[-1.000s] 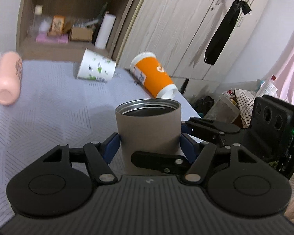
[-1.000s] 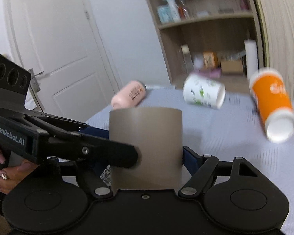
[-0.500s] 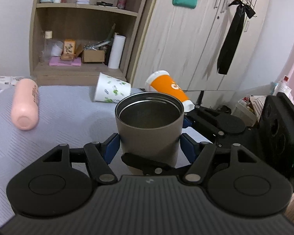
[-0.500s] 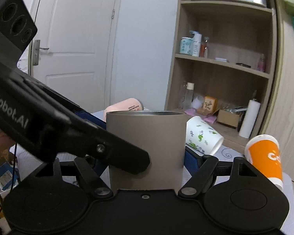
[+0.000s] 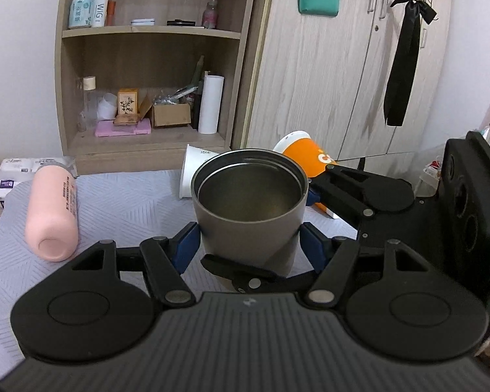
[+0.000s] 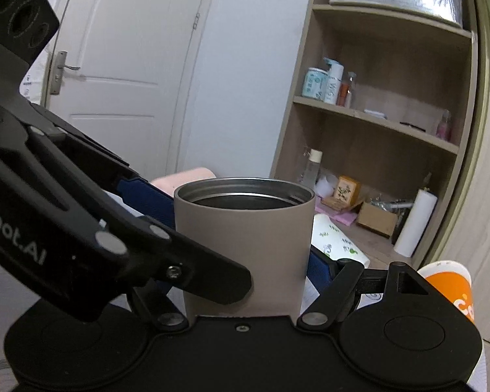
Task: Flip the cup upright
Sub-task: 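Lower the upright beige cup onto the table and open the left tool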
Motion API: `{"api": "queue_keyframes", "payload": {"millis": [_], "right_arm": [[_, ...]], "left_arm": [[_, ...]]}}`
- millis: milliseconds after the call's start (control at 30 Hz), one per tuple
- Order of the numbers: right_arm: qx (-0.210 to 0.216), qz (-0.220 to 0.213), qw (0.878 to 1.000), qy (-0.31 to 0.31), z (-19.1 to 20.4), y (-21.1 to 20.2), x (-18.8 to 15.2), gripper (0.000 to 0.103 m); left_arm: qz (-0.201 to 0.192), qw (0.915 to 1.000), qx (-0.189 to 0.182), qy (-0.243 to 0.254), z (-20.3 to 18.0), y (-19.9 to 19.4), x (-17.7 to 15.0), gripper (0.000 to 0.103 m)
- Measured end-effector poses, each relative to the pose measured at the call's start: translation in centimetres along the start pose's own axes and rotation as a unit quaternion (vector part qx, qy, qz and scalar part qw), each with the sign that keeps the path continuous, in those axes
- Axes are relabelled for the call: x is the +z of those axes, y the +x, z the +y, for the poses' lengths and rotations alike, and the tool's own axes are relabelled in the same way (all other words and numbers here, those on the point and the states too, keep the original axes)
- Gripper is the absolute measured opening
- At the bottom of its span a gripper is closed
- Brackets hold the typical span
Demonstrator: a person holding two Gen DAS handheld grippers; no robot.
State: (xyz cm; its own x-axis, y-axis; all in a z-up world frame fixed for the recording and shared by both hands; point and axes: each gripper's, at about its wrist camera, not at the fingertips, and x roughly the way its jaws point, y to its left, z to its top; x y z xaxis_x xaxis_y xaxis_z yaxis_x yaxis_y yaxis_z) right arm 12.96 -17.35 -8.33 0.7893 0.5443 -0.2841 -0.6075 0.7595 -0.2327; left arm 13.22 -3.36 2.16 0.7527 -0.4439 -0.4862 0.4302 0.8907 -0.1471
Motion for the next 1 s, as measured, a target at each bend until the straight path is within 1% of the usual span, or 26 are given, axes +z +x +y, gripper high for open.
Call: {"api": "queue_keyframes", "payload": {"millis": [133,267,467,567,700,833,933,1000], "right_arm": [[0.003,-0.001,1.0,0.02,-0.8,1.1,-0.5,0.082],[0.013,0.016,0.998,0.052,-1.2,1.4,-0.7,0.082],[0.011,0.029,0.998,0.058,-1.3,1.0,-1.2,0.083],[0.011,0.03,0.997,0.065,-1.5,1.0,-1.1,0.083],[0.001,0.033,0.998,0.061,-1.3,1.1,-0.9,0.083],[-0.006,0.039,0.997,0.065,-1.2,1.0,-0.8,0.083],[-0.017,0.031,0.998,0.059,-0.8,0.2,-0.9,0.085],[-0.02,0.025,0.998,0.047,-0.1,-0.6,-0.9,0.092]], "left_arm": [[-0.003,0.9997,0.018,0.019,-0.3,1.1,-0.1,0.066],[0.01,0.9999,0.009,0.009,0.1,1.6,0.0,0.066],[0.004,0.9999,-0.008,0.012,-0.5,1.2,-0.3,0.065],[0.001,0.9999,-0.003,0.015,-0.9,1.3,-0.4,0.065],[0.004,1.0,-0.003,0.004,-0.6,1.2,-0.3,0.065],[-0.007,1.0,-0.002,0.003,-0.7,0.6,-0.6,0.065],[-0.014,0.9999,0.0,-0.001,-0.7,0.0,-0.9,0.065],[-0.02,0.9998,0.001,-0.005,-0.7,-0.5,-1.1,0.065]]}}
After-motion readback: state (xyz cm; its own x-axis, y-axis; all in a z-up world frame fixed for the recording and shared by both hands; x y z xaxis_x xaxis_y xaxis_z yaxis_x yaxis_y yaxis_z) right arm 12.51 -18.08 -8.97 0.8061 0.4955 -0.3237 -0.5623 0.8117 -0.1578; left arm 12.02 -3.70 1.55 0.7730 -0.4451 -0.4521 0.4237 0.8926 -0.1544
